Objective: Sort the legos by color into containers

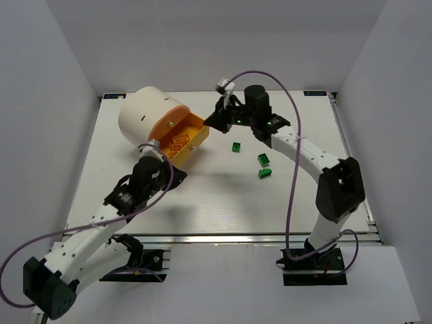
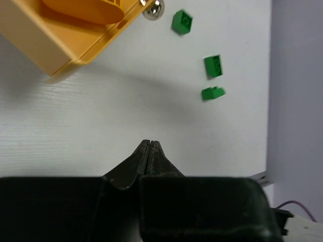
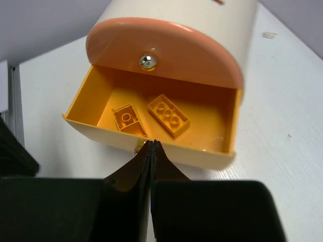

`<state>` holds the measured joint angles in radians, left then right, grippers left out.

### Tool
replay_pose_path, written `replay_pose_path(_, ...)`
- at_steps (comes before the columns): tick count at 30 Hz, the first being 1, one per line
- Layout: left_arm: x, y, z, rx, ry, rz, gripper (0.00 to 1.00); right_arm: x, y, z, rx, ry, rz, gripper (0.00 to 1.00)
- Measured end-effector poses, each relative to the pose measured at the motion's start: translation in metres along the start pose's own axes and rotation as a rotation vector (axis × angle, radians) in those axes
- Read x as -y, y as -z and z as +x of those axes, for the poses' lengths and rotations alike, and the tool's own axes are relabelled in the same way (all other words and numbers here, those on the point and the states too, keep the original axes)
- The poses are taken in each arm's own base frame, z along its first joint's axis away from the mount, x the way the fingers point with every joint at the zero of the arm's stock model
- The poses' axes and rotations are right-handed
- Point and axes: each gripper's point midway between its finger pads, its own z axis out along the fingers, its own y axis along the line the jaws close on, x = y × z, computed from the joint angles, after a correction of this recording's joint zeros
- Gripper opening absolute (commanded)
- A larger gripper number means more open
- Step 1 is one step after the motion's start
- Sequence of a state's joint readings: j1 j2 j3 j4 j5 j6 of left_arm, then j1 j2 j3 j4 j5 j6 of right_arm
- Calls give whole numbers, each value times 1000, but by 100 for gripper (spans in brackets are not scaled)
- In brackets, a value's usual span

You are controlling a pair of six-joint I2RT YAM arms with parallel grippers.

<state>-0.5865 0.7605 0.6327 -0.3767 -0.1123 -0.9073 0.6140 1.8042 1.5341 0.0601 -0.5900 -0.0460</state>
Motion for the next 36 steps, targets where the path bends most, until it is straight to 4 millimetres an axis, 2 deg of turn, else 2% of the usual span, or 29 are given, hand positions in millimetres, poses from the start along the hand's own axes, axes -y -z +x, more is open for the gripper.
replay_pose_path(3,0,-23,9,-83,-69,-48,6,11,29,-10,37,-55,76,0)
replay_pose_path(6,1,-43,10,-134,-143,-93,7,32,62,-10,59,-99,171,0)
replay_pose_path(9,3,-58,2,-136,-217,-141,11,52,86,5,56,-158,259,0)
replay_pose_path(12,-2,-72,-10,-120,-296,-214,16,59,100,30,26,-213,309,0)
replay_pose_path(15,-10,-84,-24,-92,-364,-304,23,56,106,49,2,-251,323,0)
replay_pose_path(17,-16,-89,-30,-76,-407,-355,30,53,109,52,0,-256,327,0)
replay_pose_path(21,-31,-93,-38,-58,-492,-443,51,52,115,45,17,-244,333,0)
replay_pose_path(27,-53,-99,-42,-51,-564,-562,66,58,121,44,25,-244,351,0)
replay_pose_path(36,-62,-108,-48,-22,-596,-621,72,60,124,56,8,-262,360,0)
